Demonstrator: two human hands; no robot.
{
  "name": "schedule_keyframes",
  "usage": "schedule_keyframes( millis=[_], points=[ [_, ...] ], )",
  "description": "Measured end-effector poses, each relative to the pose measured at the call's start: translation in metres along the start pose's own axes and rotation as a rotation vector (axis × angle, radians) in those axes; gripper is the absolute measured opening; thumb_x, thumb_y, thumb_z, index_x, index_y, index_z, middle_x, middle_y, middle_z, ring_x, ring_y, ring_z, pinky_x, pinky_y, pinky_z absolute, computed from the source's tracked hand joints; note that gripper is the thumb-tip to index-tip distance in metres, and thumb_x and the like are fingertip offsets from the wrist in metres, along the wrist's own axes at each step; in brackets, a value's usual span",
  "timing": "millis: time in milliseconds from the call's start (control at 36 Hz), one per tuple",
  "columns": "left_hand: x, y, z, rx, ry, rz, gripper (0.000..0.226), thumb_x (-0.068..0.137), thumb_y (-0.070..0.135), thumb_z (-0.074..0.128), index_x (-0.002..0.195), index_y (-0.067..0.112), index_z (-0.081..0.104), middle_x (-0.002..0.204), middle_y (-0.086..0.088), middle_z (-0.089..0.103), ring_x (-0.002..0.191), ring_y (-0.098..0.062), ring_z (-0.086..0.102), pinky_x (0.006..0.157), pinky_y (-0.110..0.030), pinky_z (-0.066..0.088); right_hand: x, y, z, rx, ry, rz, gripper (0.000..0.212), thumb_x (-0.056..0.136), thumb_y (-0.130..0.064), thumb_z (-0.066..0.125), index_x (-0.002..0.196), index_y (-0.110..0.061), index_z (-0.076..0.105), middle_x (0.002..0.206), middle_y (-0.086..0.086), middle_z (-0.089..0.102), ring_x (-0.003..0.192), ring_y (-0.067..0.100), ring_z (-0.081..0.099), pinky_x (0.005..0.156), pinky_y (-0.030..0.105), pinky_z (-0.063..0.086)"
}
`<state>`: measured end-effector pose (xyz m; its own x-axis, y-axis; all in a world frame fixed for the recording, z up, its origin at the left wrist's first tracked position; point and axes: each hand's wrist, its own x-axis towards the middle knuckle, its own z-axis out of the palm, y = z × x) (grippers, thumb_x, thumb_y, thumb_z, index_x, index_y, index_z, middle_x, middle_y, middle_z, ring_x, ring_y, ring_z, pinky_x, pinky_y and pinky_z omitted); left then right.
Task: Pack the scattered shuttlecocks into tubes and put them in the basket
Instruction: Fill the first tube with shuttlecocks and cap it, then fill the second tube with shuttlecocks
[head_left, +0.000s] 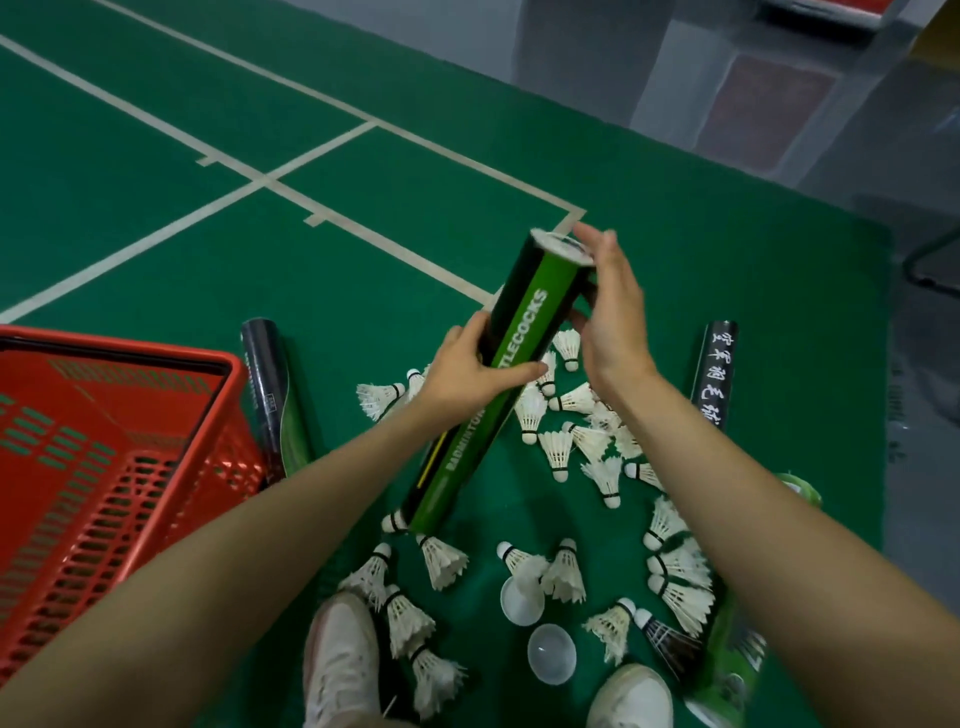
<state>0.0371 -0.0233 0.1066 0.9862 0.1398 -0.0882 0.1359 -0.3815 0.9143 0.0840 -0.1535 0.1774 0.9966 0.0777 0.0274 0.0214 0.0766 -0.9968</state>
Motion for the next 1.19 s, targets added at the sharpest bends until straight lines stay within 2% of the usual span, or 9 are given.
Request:
schedule_keyframes(
  millis=[139, 250, 361, 500, 611, 806, 889, 1056, 1194],
  points=[
    [-0.005, -0.023, -0.021, 0.302, -0.030, -0.088, 0.065, 0.064, 0.068, 0.073, 0.112, 0.032, 0.049, 0.103, 0.002, 0.053, 0.090, -0.015, 0.056, 0.075, -0.029, 0.047, 0.005, 0.049, 0.009, -0.154, -0.037, 0.130, 0.020, 0.097, -0.039, 0.049, 0.102, -0.021, 0.056, 0.095, -0.005, 0.061, 0.089, 0.008, 0.060, 0.096, 0.041, 0.050],
    [-0.030, -0.065, -0.035, 0.560, -0.085, -0.243, 0.076, 0.068, 0.076, 0.063, 0.125, 0.030, 0.044, 0.105, 0.000, 0.052, 0.090, -0.021, 0.057, 0.081, -0.034, 0.050, 0.002, 0.112, 0.020, -0.419, -0.181, 0.254, 0.023, 0.091, -0.047, 0.051, 0.094, -0.027, 0.062, 0.100, 0.003, 0.064, 0.098, 0.025, 0.061, 0.094, 0.047, 0.049],
    [-0.062, -0.113, -0.047, 0.705, -0.166, -0.386, 0.088, 0.072, 0.077, 0.057, 0.140, 0.029, 0.030, 0.115, 0.000, 0.055, 0.094, -0.023, 0.060, 0.082, -0.035, 0.052, -0.018, 0.160, 0.044, -0.670, -0.429, 0.279, 0.031, 0.101, -0.036, 0.038, 0.115, -0.016, 0.058, 0.105, 0.006, 0.060, 0.097, 0.024, 0.055, 0.078, 0.032, 0.040],
    [-0.101, -0.166, -0.062, 0.773, -0.172, -0.510, 0.096, 0.070, 0.080, 0.056, 0.145, 0.028, 0.026, 0.130, -0.003, 0.054, 0.107, -0.027, 0.060, 0.088, -0.040, 0.052, -0.042, 0.206, 0.069, -0.861, -0.757, 0.308, 0.043, 0.102, -0.032, 0.038, 0.142, -0.015, 0.040, 0.144, 0.008, 0.045, 0.129, 0.024, 0.043, 0.095, 0.025, 0.034],
    [-0.129, -0.199, -0.078, 0.737, -0.105, -0.589, 0.096, 0.071, 0.077, 0.059, 0.147, 0.028, 0.024, 0.134, -0.005, 0.050, 0.110, -0.027, 0.057, 0.085, -0.037, 0.051, -0.063, 0.236, 0.074, -0.981, -0.938, 0.268, 0.064, 0.098, -0.033, 0.048, 0.151, -0.016, 0.017, 0.154, 0.012, 0.025, 0.139, 0.028, 0.030, 0.109, 0.034, 0.029],
    [-0.162, -0.242, -0.081, 0.729, -0.097, -0.743, 0.100, 0.071, 0.077, 0.059, 0.148, 0.029, 0.016, 0.132, -0.006, 0.049, 0.110, -0.027, 0.057, 0.091, -0.038, 0.050, -0.091, 0.279, 0.065, -1.273, -1.274, 0.030, 0.068, 0.093, -0.038, 0.056, 0.150, -0.028, 0.021, 0.156, 0.012, 0.012, 0.144, 0.029, 0.005, 0.114, 0.049, 0.022],
    [-0.163, -0.251, -0.073, 0.771, -0.107, -0.764, 0.101, 0.071, 0.077, 0.059, 0.148, 0.028, 0.015, 0.137, -0.008, 0.044, 0.118, -0.030, 0.052, 0.092, -0.039, 0.045, -0.102, 0.291, 0.071, -1.366, -1.303, -0.005, 0.065, 0.094, -0.037, 0.054, 0.150, -0.028, 0.022, 0.157, 0.010, 0.010, 0.146, 0.027, 0.001, 0.116, 0.052, 0.015],
    [-0.152, -0.261, -0.058, 0.796, -0.151, -0.827, 0.092, 0.081, 0.072, 0.051, 0.149, 0.018, 0.019, 0.145, -0.013, 0.035, 0.129, -0.034, 0.039, 0.101, -0.044, 0.037, -0.099, 0.298, 0.072, -1.492, -1.193, -0.061, 0.054, 0.096, -0.032, 0.047, 0.146, -0.027, 0.029, 0.154, 0.008, 0.020, 0.145, 0.026, 0.006, 0.115, 0.055, 0.006],
    [-0.130, -0.247, -0.056, 0.824, 0.257, -0.577, 0.068, 0.095, 0.049, 0.048, 0.136, -0.003, 0.033, 0.135, -0.026, 0.036, 0.125, -0.038, 0.036, 0.103, -0.042, 0.030, -0.085, 0.298, 0.071, -1.459, -1.081, 0.016, 0.043, 0.097, -0.035, 0.046, 0.137, -0.019, 0.043, 0.145, 0.010, 0.033, 0.139, 0.026, 0.019, 0.115, 0.049, 0.015]
  ],
)
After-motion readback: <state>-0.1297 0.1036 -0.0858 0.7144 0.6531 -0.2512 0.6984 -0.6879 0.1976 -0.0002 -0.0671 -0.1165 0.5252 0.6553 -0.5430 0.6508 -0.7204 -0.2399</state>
